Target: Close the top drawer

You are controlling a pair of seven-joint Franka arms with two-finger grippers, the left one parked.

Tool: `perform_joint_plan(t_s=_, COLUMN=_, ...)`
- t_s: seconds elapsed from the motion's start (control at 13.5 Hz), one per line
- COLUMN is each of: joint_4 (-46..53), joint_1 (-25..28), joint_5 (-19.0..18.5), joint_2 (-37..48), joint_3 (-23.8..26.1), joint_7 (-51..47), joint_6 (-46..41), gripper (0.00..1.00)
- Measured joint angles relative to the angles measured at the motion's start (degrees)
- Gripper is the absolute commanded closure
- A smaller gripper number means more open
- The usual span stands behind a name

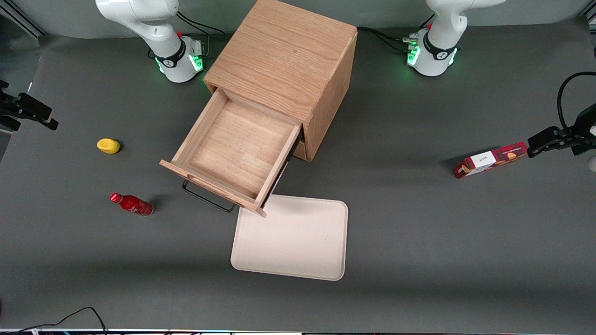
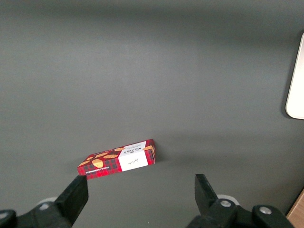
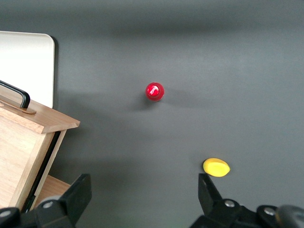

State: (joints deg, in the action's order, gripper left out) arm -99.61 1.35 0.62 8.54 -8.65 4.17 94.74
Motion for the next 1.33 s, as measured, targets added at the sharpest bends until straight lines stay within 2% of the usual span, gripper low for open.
perform_joint_plan(t_s=0.44, joint_4=0.40, joint_1=0.42, joint_5=0.00, joint_2=-0.37, joint_3=0.01, joint_7=0.00, joint_6=0.52, gripper=0.00)
perform_joint_plan(t_s=0.74, joint_4=3.46, joint_1=0.55, joint_5=0.00, joint_2=-3.81, joint_3=0.11, joint_7=0.21, joint_6=0.82, gripper=0.00)
perform_joint_plan(t_s=0.96, joint_4=7.06, joint_1=0.69, joint_5=0.01, joint_2=-7.88, joint_3=0.89, joint_7=2.47, joint_6=0.98, gripper=0.00)
perform_joint_plan(t_s=1.33, joint_4=18.69, joint_1=1.13, joint_5=0.02, joint_2=-20.06, joint_3=5.96, joint_7=9.78, joint_6=0.96, gripper=0.00)
